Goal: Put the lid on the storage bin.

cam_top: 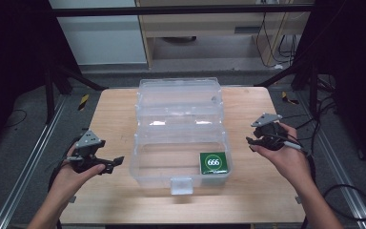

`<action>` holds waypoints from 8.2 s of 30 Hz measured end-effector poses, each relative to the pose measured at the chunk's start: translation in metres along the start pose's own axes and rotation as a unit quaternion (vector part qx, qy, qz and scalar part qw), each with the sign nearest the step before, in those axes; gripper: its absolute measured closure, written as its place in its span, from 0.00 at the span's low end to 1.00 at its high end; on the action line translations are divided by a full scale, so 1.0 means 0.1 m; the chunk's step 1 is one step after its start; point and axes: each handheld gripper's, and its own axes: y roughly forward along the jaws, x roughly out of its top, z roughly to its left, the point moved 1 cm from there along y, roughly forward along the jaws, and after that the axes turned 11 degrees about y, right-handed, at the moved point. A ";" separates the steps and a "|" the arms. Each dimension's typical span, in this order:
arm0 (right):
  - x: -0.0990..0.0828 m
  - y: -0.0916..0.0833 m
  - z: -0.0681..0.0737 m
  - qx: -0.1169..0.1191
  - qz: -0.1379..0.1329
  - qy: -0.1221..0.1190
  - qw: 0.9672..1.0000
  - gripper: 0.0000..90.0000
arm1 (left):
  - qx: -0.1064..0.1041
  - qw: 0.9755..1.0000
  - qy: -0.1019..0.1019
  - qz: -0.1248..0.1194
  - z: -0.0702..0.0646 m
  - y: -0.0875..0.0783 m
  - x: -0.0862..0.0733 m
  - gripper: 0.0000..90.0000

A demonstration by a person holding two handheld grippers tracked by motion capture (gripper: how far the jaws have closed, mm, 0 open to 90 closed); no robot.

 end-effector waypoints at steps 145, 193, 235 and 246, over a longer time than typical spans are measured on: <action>1.37 0.09 0.93 0.141 -0.003 -0.365 0.920 0.96 | -0.152 0.956 0.223 0.118 -0.95 0.75 0.39 0.84; 0.79 -0.26 1.10 0.162 -0.059 -0.348 0.922 0.95 | -0.139 0.957 0.226 0.114 -0.99 0.74 0.37 0.82; 0.56 -0.30 1.17 0.184 -0.056 -0.344 0.919 0.94 | -0.125 0.959 0.233 0.104 -1.02 0.74 0.33 0.80; 0.55 -0.30 1.18 0.187 -0.051 -0.350 0.917 0.94 | -0.121 0.959 0.234 0.102 -1.03 0.74 0.33 0.80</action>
